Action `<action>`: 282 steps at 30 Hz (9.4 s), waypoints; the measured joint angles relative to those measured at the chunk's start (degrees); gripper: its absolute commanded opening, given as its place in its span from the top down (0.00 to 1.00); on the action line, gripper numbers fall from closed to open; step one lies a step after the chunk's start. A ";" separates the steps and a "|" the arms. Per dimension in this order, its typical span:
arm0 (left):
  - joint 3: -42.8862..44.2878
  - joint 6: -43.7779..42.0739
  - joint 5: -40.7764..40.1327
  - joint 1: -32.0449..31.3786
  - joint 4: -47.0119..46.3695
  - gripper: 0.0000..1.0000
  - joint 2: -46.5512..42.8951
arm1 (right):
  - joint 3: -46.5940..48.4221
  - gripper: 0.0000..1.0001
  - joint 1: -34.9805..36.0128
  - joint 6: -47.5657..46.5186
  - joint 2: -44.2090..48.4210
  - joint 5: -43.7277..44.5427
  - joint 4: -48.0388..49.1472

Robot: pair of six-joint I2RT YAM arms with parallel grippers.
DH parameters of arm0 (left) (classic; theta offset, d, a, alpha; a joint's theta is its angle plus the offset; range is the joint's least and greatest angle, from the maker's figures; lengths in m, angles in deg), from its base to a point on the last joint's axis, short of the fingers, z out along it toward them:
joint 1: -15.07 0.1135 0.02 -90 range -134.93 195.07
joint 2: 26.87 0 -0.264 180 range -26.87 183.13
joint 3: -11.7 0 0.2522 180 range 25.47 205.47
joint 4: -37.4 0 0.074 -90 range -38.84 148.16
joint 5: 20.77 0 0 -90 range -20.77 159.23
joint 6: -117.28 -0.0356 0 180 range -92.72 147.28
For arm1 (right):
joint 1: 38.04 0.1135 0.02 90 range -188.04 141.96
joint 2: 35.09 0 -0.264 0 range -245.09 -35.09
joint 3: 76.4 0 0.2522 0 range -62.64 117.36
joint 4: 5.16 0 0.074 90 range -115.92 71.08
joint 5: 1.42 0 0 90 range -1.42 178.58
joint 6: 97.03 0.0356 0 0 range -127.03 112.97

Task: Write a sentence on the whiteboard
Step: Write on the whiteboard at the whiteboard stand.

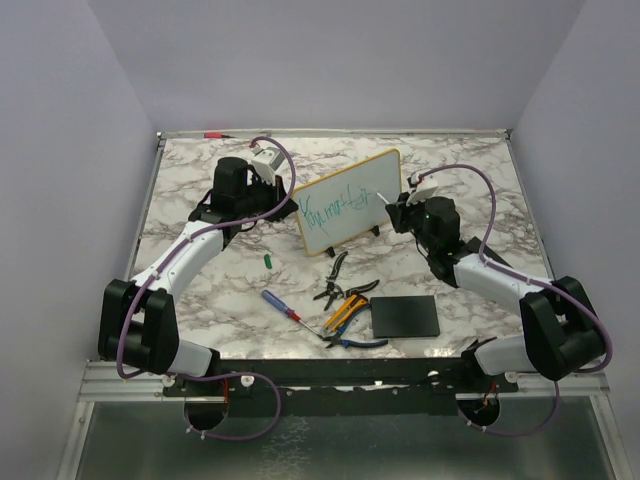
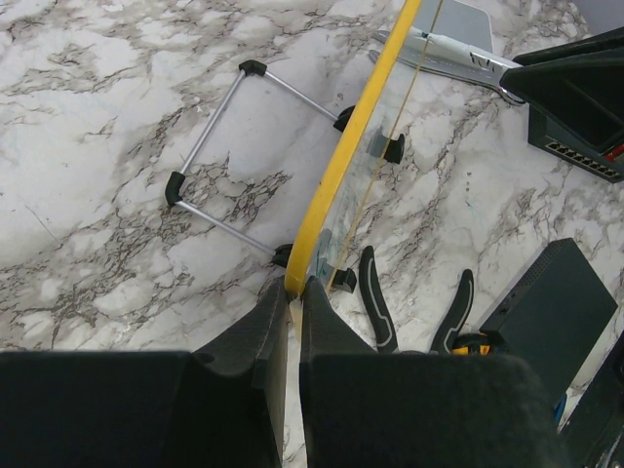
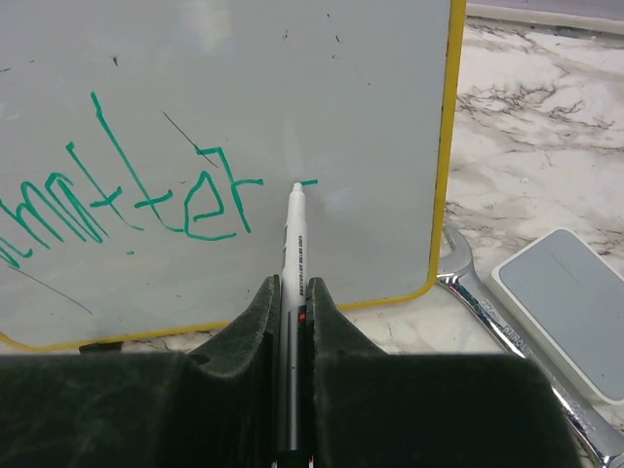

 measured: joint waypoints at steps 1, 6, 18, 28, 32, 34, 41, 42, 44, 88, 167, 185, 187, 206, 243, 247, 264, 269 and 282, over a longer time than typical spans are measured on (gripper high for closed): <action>0.00 0.00 0.00 0.00 0.02 0.97 0.00 | 0.00 0.99 0.00 0.00 0.00 -0.13 0.00; 0.02 0.00 0.00 0.00 0.02 0.96 0.00 | -0.02 0.99 0.00 0.07 -0.28 -0.26 0.00; 0.02 0.00 0.00 0.00 0.04 0.97 0.00 | -0.04 0.99 0.00 0.72 -1.44 0.70 -0.22; 0.02 0.00 0.00 0.00 0.04 0.97 0.00 | 2.01 0.99 0.00 0.09 -1.73 2.01 -1.81; 0.00 0.00 0.00 0.00 0.04 0.97 0.00 | 4.74 0.99 0.00 -0.85 -1.81 2.60 -2.58; 0.02 0.00 0.00 0.00 0.04 0.97 0.00 | 5.97 0.99 0.00 -1.42 -1.81 2.95 -2.64; 0.00 0.00 0.00 0.00 0.04 0.97 0.00 | 7.67 0.99 0.00 -2.32 -1.81 3.23 -2.67; 0.00 0.00 0.00 0.00 0.04 0.97 0.00 | 7.67 0.99 0.00 -2.34 -1.81 3.23 -2.67; 0.02 0.00 0.00 0.00 0.04 0.97 0.00 | 7.67 0.99 0.00 -2.32 -1.81 3.21 -2.67; 0.02 0.00 0.00 0.00 0.04 0.97 0.00 | 2.86 0.99 0.15 -0.57 -1.81 3.41 -2.29; 0.00 -0.07 0.00 0.00 0.17 0.97 -0.11 | 1.25 0.99 0.17 0.42 -2.27 5.73 0.02; 0.00 -0.11 0.00 0.00 0.17 0.97 -0.11 | 2.08 0.99 0.17 -0.07 -2.80 6.88 0.46; 0.00 -0.13 0.00 0.00 0.17 0.97 -0.11 | 2.08 0.99 0.17 -0.39 -2.80 6.49 0.48; 0.02 -0.15 0.00 0.00 0.17 0.97 -0.11 | 2.08 0.99 0.15 -1.51 -2.97 3.82 0.83; 0.00 -0.20 0.00 0.00 0.22 0.97 -0.11 | 1.62 0.99 0.17 0.09 -3.61 8.57 0.11; 0.00 -0.20 0.00 0.00 0.22 0.97 -0.11 | 1.62 0.99 0.17 0.13 -3.61 9.11 0.11; 0.00 -0.20 0.00 0.00 0.24 0.97 -0.13 | 1.03 0.99 0.17 0.22 -2.36 9.03 0.35; 0.00 -0.22 0.00 0.00 0.28 0.97 -0.17 | 1.07 0.99 0.17 0.20 -2.64 9.01 0.46; 0.00 -0.24 -0.02 0.00 0.42 0.97 -0.22 | 2.25 0.99 0.17 -0.42 -4.61 8.59 0.68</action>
